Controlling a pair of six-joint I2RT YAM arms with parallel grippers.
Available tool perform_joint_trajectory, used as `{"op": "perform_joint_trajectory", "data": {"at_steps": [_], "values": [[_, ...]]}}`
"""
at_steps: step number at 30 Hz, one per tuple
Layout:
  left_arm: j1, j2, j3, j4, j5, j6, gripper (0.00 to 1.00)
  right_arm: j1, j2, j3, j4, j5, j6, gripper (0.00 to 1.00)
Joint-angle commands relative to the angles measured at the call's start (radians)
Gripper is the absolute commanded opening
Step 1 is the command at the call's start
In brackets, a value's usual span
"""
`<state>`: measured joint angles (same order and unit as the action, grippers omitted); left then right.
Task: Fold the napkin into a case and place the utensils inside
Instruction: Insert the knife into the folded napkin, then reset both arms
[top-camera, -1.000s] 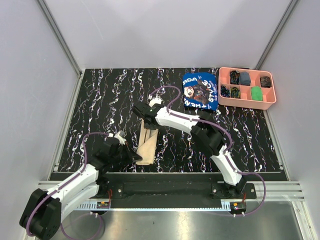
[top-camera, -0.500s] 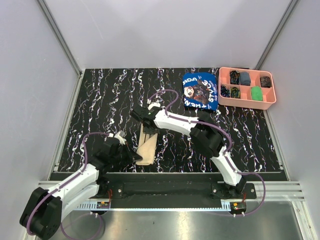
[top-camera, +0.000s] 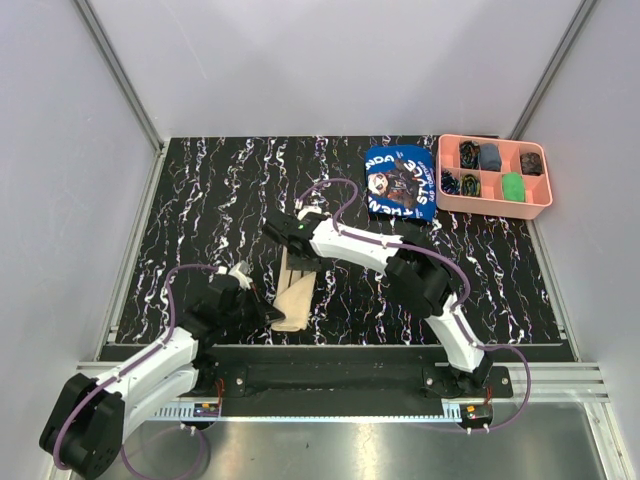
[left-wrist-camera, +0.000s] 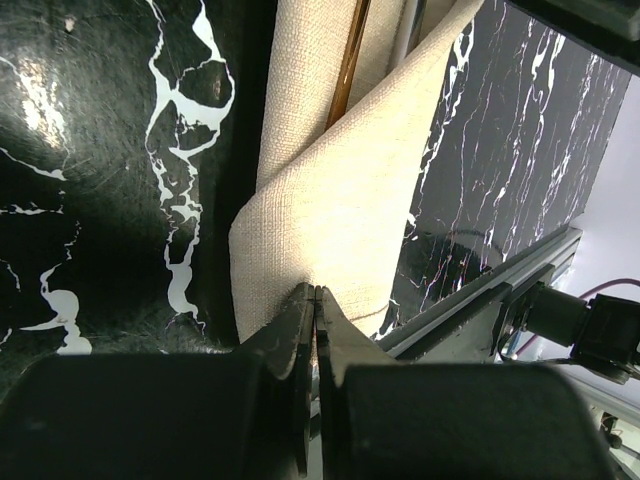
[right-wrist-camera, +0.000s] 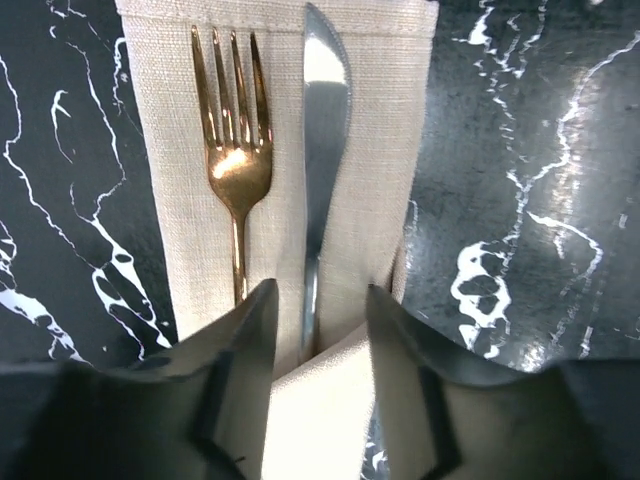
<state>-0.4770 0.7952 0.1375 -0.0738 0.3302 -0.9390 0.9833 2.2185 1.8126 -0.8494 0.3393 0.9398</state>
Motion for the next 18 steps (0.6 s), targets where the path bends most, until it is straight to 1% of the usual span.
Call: {"op": "perform_joint_trajectory", "data": {"at_steps": [1,3,4,5,7,8,9,10,11,12,13,14,15,16,17,18], "values": [[0.002,-0.011,0.043,0.003,0.001,0.028,0.07,0.009,-0.083,0.053,-0.053,0.056,-0.033,0.56],[0.002,-0.03,0.06,-0.021,-0.006,0.032,0.11,0.009,-0.091,0.076,-0.068,0.087,-0.065,0.61],[0.002,-0.036,0.068,-0.036,-0.011,0.037,0.17,0.008,-0.097,0.083,-0.076,0.101,-0.078,0.66],[0.002,-0.043,0.08,-0.055,-0.019,0.052,0.2,0.005,-0.102,0.1,-0.088,0.131,-0.113,0.69],[0.002,-0.071,0.126,-0.122,-0.036,0.078,0.3,0.0,-0.134,0.106,-0.089,0.173,-0.18,0.78],[0.003,-0.091,0.146,-0.144,-0.042,0.113,0.41,0.0,-0.149,0.088,-0.099,0.237,-0.196,0.91],[0.003,-0.102,0.187,-0.177,-0.04,0.136,0.47,0.0,-0.19,0.07,-0.099,0.266,-0.211,0.97],[0.003,-0.109,0.207,-0.194,-0.039,0.156,0.52,-0.001,-0.219,0.044,-0.097,0.291,-0.226,1.0],[0.003,-0.119,0.226,-0.204,-0.028,0.195,0.57,0.0,-0.249,-0.028,-0.071,0.329,-0.263,1.0],[0.003,-0.134,0.261,-0.216,-0.02,0.213,0.76,-0.001,-0.322,-0.074,-0.047,0.333,-0.289,1.0],[0.003,-0.14,0.276,-0.222,-0.013,0.247,0.82,-0.002,-0.365,-0.179,0.017,0.322,-0.341,1.0],[0.003,-0.149,0.302,-0.224,0.004,0.264,0.88,-0.002,-0.458,-0.235,0.05,0.316,-0.352,1.0],[0.003,-0.152,0.313,-0.219,0.012,0.278,0.9,-0.002,-0.506,-0.295,0.084,0.305,-0.355,1.0],[0.003,-0.155,0.321,-0.215,0.02,0.299,0.91,-0.002,-0.555,-0.409,0.148,0.275,-0.358,1.0],[0.003,-0.16,0.335,-0.213,0.026,0.307,0.92,-0.002,-0.653,-0.465,0.176,0.259,-0.349,1.0],[0.003,-0.16,0.339,-0.21,0.023,0.313,0.93,-0.002,-0.705,-0.522,0.206,0.242,-0.343,1.0]]}}
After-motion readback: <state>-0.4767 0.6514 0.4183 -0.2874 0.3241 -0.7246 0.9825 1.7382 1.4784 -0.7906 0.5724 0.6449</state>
